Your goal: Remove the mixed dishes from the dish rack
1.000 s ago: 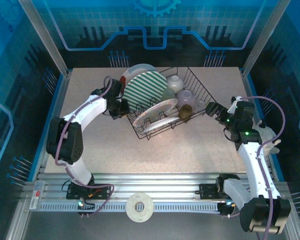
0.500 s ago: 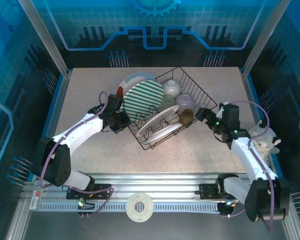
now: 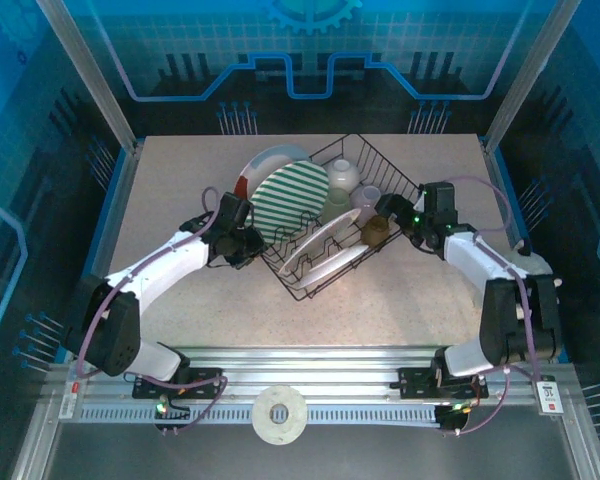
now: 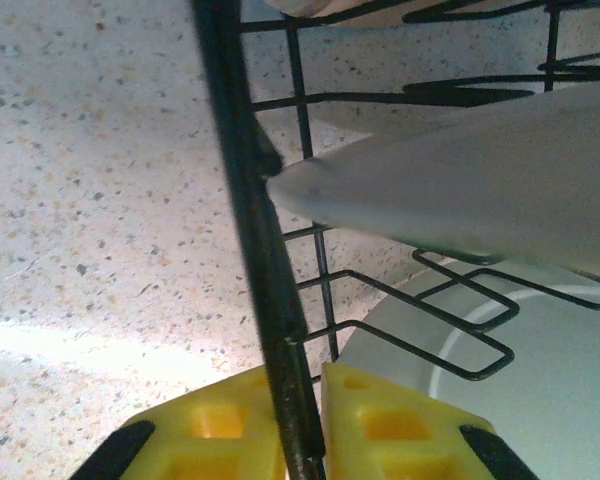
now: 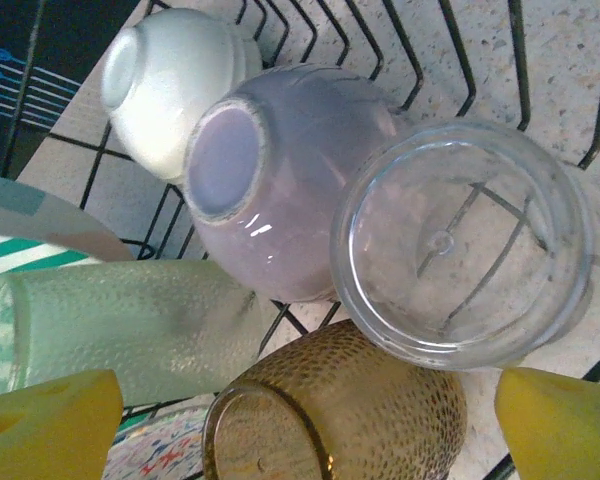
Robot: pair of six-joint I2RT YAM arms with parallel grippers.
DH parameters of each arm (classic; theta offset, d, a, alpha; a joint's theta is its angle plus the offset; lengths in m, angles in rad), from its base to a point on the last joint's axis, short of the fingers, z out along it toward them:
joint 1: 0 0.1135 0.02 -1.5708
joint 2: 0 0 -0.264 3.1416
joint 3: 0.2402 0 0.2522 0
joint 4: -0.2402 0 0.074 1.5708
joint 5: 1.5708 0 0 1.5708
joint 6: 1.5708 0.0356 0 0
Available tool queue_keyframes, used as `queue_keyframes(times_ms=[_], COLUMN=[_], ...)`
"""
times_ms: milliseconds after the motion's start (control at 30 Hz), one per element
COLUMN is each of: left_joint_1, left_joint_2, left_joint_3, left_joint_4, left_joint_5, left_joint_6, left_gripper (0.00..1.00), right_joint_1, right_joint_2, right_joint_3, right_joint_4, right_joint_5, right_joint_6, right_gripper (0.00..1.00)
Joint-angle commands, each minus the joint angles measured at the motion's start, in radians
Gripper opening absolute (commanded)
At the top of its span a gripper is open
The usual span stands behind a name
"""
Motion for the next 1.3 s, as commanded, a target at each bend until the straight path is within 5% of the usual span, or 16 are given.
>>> queue_keyframes(times_ms=[0,333,700,1000,1267], left_joint_1=[-0.024,0.001,0.156,0.235,0.258], left_joint_2=[0.060,0.001,-0.276,-0.272,-0.009], left_joint_3=[0.035,0.057,0.152,0.252,0.451], left_joint_4=[-0.024,-0.121,-0.341,-0.085,-0.056], left_joint_5=[0.037,-0.003,-0.006,0.033,0.051], left_joint_6=[0.089,0.180,0.442,0.812,0.978], left_gripper=[0.21,0.49,0.87,0.85,0.73], right_joint_1=[0.013,-0.037,-0.118,-0.153,-0.143], right_joint_2=[0.065,0.159,0.038,-0.210,-0.487], right_joint_3=[0.092,0.212,0.179,0.076,-0.013], right_joint_4=[0.129,0.068,0.047,0.019,-0.091], right_joint_5=[-0.079,-0.093,-0.097,-0.093,-0.112], right_joint_6=[0.008,-0.008,-0.033,-0.048,-0.096], right_gripper=[0.97,0.96,1.00,1.00,1.00])
